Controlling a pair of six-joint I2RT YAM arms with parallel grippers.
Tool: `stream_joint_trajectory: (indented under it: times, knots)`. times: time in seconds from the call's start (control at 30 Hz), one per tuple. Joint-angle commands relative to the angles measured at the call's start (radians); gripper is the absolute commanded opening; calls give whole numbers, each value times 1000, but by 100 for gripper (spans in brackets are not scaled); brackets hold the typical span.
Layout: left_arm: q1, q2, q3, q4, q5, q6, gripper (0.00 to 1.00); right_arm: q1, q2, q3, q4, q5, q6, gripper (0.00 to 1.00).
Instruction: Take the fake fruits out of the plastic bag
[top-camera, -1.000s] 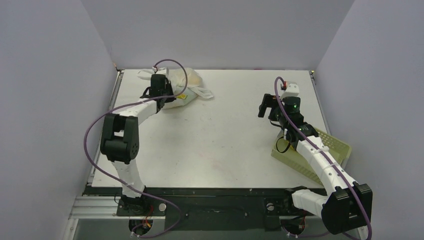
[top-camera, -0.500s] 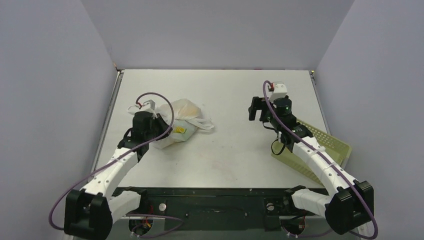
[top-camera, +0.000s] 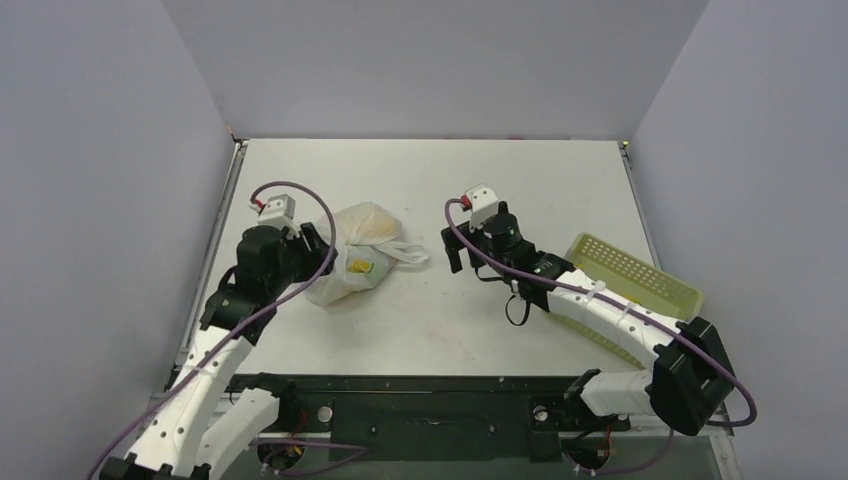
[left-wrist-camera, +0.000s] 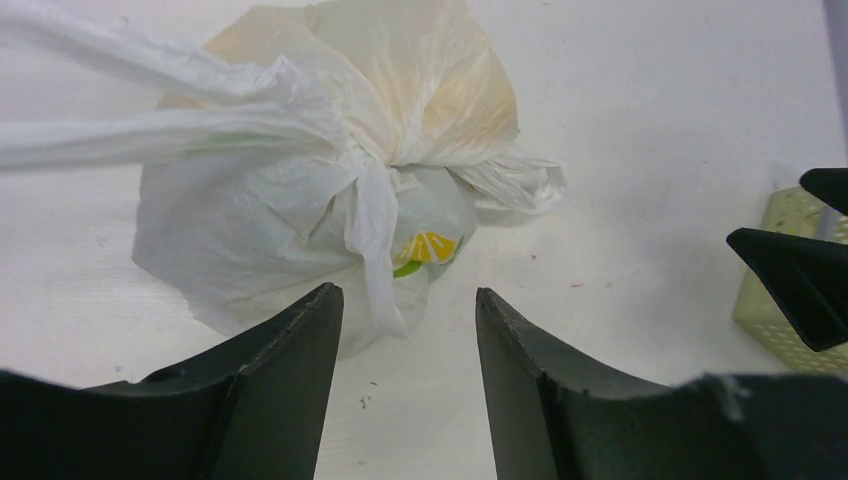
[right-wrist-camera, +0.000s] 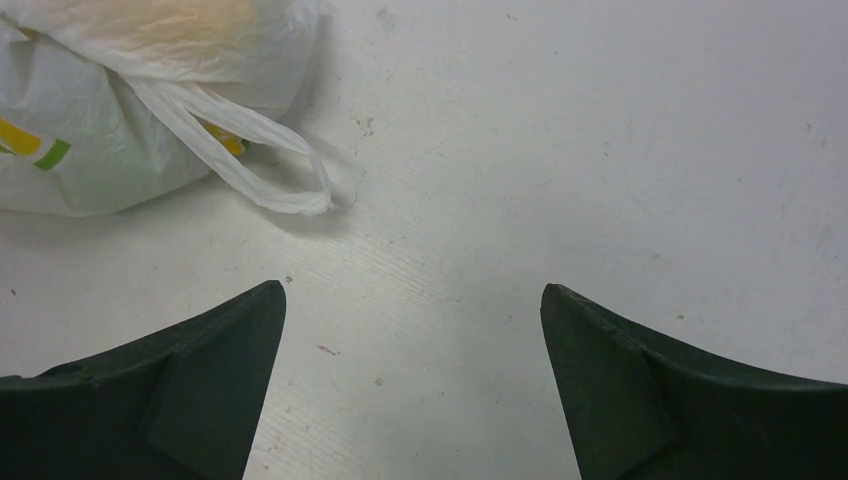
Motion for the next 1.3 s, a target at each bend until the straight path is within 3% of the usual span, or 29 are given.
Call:
stream_joint_trajectory:
  times: [0.0, 0.17, 0.27, 0.37, 0.47, 0.6, 0.7, 0.83, 0.97, 1.1, 1.27]
  knots:
    - [-113, 174, 125, -23, -197, 171, 49, 51, 52, 40, 71, 80, -42, 94]
    - [-239, 455, 228, -11, -433, 330, 46, 65, 97, 37, 80, 115, -48, 94]
    - [-242, 561, 254, -36, -509, 344, 33, 70, 96, 23, 116, 119, -56, 93]
    - [-243, 560, 219, -5, -489, 337, 19, 79, 95, 14, 130, 136, -61, 93]
    - [-244, 498, 169, 29, -397, 313, 0, 87, 94, 10, 139, 141, -61, 92]
    - [-243, 395, 85, 44, -214, 208, 0, 106, 73, 1, 155, 121, -54, 91]
    - [-244, 271, -54, 109, -87, 41, 0, 108, 49, -55, 233, 62, -18, 92]
    - [-244, 110, -195, 148, -49, -104, 0, 112, 107, 31, 197, -20, 84, 90]
    - [-244, -45, -303, 164, -36, -197, 0, 116, 163, 132, 104, -73, 380, 86]
    - [-244, -160, -388, 208, -31, -262, 0, 209, 212, 99, 245, -156, 709, 80]
    - [-244, -214, -421, 233, -28, -300, 0, 345, 331, 146, 250, -31, 913, 70]
